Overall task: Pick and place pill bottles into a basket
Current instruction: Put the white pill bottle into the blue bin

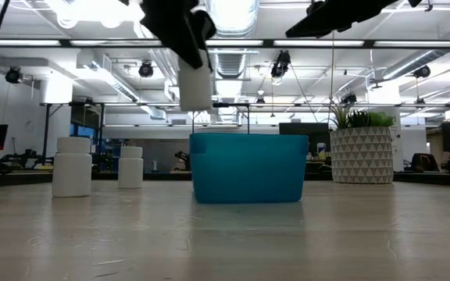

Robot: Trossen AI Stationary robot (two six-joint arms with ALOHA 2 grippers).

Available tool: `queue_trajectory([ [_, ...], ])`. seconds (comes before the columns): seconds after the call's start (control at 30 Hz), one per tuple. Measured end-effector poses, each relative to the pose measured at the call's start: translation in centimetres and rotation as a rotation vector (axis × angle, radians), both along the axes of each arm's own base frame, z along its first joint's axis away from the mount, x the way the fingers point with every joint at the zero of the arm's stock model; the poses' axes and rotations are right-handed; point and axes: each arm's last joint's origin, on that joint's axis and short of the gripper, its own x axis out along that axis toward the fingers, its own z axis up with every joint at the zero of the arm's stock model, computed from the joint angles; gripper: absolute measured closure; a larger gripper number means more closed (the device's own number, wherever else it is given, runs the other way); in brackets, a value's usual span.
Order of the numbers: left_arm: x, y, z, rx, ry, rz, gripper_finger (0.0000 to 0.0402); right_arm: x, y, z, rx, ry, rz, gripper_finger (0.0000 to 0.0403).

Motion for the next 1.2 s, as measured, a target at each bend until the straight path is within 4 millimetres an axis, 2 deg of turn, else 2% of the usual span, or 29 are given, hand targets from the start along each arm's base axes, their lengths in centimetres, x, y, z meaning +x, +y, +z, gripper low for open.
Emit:
queue_trajectory([
  [0.27, 2.5, 1.1, -2.5, 0.008, 0.078, -0.001, 0.0262, -0.3, 0.0, -0.3, -0.002, 0.024, -0.023, 0.0200],
  [0.53, 4.4, 1.7, -2.9, 0.018, 0.070, -0.004, 0.0262, -0.3, 0.0, -0.3, -0.004, 0.024, -0.021, 0.0200],
  [0.97, 4.8, 2.2, -3.8, 0.026, 0.067, -0.004, 0.0262, -0.3, 0.0, -0.3, -0.004, 0.025, -0.020, 0.0200],
  [1.2, 5.6, 2.4, -5.5, 0.027, 0.097, 0.002, 0.0262, -0.3, 0.0, -0.3, -0.003, 0.025, -0.020, 0.0200],
])
